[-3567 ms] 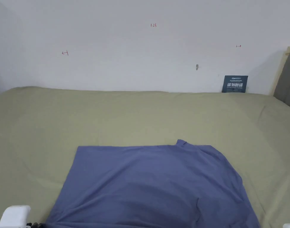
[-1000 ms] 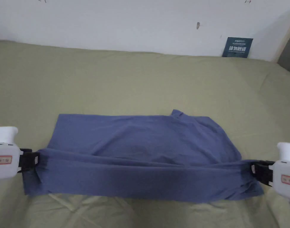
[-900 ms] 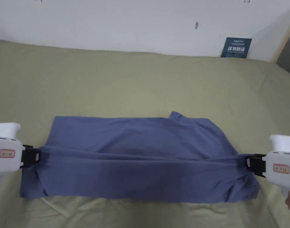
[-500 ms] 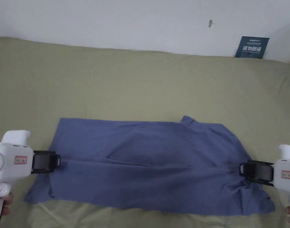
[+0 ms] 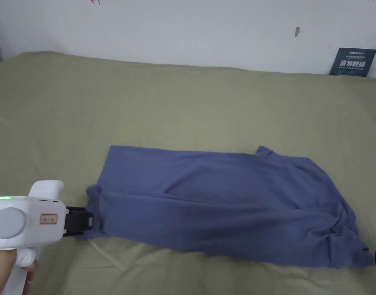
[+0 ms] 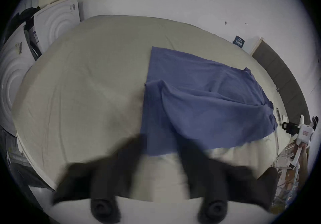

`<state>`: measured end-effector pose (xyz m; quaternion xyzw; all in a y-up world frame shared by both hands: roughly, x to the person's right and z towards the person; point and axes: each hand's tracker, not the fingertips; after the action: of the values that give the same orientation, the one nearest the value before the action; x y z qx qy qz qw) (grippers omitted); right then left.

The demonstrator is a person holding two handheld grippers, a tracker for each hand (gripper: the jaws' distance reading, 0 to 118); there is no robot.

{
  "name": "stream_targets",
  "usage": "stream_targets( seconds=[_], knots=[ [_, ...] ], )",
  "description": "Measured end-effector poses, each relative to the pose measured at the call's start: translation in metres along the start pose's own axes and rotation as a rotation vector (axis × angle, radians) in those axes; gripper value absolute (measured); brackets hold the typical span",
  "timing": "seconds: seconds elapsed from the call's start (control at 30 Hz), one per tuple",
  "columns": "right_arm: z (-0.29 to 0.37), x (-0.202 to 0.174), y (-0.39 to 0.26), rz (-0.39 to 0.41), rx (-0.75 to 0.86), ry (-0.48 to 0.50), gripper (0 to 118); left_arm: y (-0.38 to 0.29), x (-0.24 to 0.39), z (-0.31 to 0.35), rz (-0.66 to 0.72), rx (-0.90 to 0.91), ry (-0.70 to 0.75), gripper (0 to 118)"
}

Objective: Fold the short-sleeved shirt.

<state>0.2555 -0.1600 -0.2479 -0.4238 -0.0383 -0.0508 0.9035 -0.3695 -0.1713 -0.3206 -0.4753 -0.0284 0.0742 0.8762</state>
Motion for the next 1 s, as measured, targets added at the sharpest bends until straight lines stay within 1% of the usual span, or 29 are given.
stream_targets(
  seconds=[0.03,0.1,0.23,0.27,0.3,0.37,0.4,0.43,0.47,0.5,0.53,0.57,0.6,0.63,0.7,0.73,0.77,0.8,0.83,0.9,1.0],
  knots=[
    [-0.001,0.0,-0.001,-0.007,-0.004,0.004,0,0.001,0.002,-0.002,-0.003,-0.017,0.013,113],
    [-0.002,-0.003,-0.004,-0.01,-0.001,0.005,0,0.003,-0.003,-0.015,-0.007,-0.009,0.049,113],
    [-0.009,-0.004,-0.006,-0.006,-0.014,0.007,0,0.007,0.003,-0.04,0.003,-0.092,0.077,112],
    [-0.011,-0.005,-0.006,-0.005,-0.016,0.005,0,0.006,0.002,-0.043,-0.01,-0.11,0.098,111],
    [-0.013,-0.005,-0.005,-0.005,-0.017,0.002,0,0.003,0.012,-0.044,-0.013,-0.095,0.121,106],
    [-0.018,0.001,-0.005,-0.009,-0.022,0.005,0,0.002,0.013,-0.036,-0.018,-0.077,0.095,58],
    [-0.019,0.002,-0.004,-0.005,-0.02,0.004,0,0.002,0.014,-0.032,-0.029,-0.065,0.095,44],
    [-0.02,0.002,-0.002,-0.002,-0.017,0.01,11,0.001,0.021,-0.031,-0.028,-0.068,0.057,16],
    [-0.022,0.002,-0.002,0.0,-0.015,0.014,45,0.001,0.023,-0.032,-0.022,-0.065,0.066,9],
    [-0.026,0.002,0.0,-0.002,-0.021,0.02,89,0.001,0.023,-0.031,-0.031,-0.06,0.082,9],
    [-0.03,0.001,0.002,-0.003,-0.052,0.032,118,0.002,0.022,-0.031,-0.03,-0.065,0.075,9],
    [-0.026,-0.002,0.005,0.006,-0.001,0.059,113,0.001,0.021,-0.032,-0.013,-0.066,0.069,9],
    [-0.029,-0.006,0.008,0.011,-0.047,0.054,111,0.001,0.022,-0.03,-0.007,-0.064,0.065,9],
    [-0.033,-0.007,0.012,0.021,-0.056,0.03,111,0.001,0.023,-0.028,-0.007,-0.062,0.063,9],
    [-0.045,-0.01,0.012,0.032,-0.061,0.015,110,0.001,0.024,-0.029,-0.021,-0.059,0.066,9],
    [-0.054,-0.013,0.004,0.034,-0.074,0.009,101,0.001,0.025,-0.028,-0.026,-0.057,0.071,9],
    [-0.06,-0.013,0.004,0.025,-0.092,0.004,79,0.001,0.027,-0.026,-0.033,-0.055,0.072,9],
    [-0.063,-0.013,0.004,0.013,-0.1,-0.003,41,0.002,0.029,-0.024,-0.04,-0.052,0.075,9],
    [-0.065,-0.013,0.004,0.008,-0.099,0.006,6,0.002,0.026,-0.025,-0.044,-0.053,0.076,9],
    [-0.059,-0.012,0.005,0.0,-0.083,0.014,6,0.003,0.027,-0.02,-0.047,-0.047,0.073,9],
    [-0.051,-0.016,0.004,0.027,-0.075,0.005,5,0.006,0.023,-0.017,-0.051,-0.044,0.075,9]
  ],
)
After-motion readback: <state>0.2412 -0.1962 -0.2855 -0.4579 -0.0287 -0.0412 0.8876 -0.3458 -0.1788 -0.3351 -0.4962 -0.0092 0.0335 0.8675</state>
